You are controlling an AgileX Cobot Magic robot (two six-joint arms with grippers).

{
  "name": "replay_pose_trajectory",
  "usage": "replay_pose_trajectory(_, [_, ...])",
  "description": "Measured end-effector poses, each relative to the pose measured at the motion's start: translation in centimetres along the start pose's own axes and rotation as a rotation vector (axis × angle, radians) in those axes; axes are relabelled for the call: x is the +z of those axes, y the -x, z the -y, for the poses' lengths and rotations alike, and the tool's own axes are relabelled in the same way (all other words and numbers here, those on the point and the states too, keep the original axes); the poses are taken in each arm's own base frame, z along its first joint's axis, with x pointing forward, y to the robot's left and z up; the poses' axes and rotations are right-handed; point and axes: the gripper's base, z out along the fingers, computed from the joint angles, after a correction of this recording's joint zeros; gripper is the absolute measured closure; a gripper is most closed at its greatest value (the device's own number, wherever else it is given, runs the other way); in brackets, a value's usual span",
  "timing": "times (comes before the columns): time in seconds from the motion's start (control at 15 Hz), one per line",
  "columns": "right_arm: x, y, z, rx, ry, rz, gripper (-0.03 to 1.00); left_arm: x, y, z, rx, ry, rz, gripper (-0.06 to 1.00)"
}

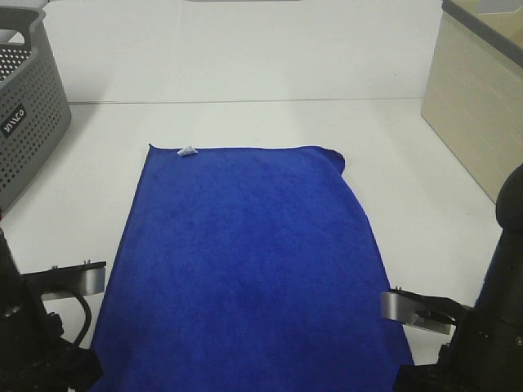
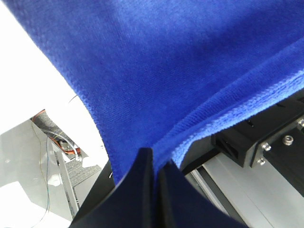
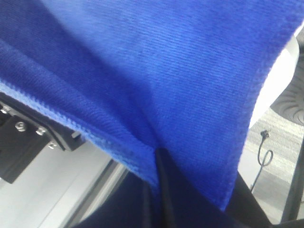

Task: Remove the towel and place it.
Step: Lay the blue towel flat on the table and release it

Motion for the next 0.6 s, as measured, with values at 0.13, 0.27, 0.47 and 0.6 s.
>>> replay_pose_trajectory(0.13, [0.45, 0.26, 0.32, 0.009, 0.0, -0.019, 0.95, 0.72, 0.44, -0.36, -0.013, -0.001, -0.015, 0.94])
replay_pose_trajectory(0.27, [0.49, 0.35, 0.37, 0.007, 0.0, -0.016, 0.93, 1.06, 0.62, -0.53, -0.021, -0.002, -0.023, 0.94])
replay_pose_trajectory(0.47, [0.5, 0.19, 0.8, -0.015, -0.043, -0.031, 0.86, 1.07, 0.51, -0.86, -0.003, 0.028, -0.033, 0.93])
replay_pose_trajectory(0.6, [0.5, 0.07, 1.09, -0.028, -0.068, -0.042, 0.82, 1.08, 0.49, -0.85, -0.007, 0.024, -0.034, 0.86])
